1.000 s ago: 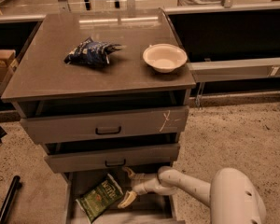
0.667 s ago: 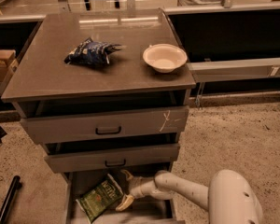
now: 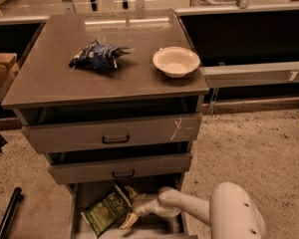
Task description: Pick green jalapeno chip bag from bottom drawer and place on counter
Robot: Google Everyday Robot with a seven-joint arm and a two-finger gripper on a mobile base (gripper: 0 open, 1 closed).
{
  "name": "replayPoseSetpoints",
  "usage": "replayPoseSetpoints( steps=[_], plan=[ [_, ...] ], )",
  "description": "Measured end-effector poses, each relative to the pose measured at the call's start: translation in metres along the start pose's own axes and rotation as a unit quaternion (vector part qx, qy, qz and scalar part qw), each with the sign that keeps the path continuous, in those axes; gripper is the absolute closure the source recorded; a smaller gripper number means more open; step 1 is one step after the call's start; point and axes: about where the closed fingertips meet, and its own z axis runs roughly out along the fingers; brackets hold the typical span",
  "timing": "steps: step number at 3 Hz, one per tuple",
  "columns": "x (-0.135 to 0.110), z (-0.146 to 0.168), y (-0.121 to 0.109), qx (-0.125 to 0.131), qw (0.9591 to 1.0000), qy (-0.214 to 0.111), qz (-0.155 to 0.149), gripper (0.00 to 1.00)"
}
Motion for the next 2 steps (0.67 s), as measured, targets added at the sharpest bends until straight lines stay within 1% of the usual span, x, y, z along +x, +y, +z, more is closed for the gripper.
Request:
replayPoseSetpoints(
  steps=[1,2],
  plan=[
    [0.005,0.007,-0.001,-0.002,1.0,0.006,0.004,0.0],
    [0.023,0.01,-0.001,0.007,0.9997,0.011,0.019,0.18]
  ],
)
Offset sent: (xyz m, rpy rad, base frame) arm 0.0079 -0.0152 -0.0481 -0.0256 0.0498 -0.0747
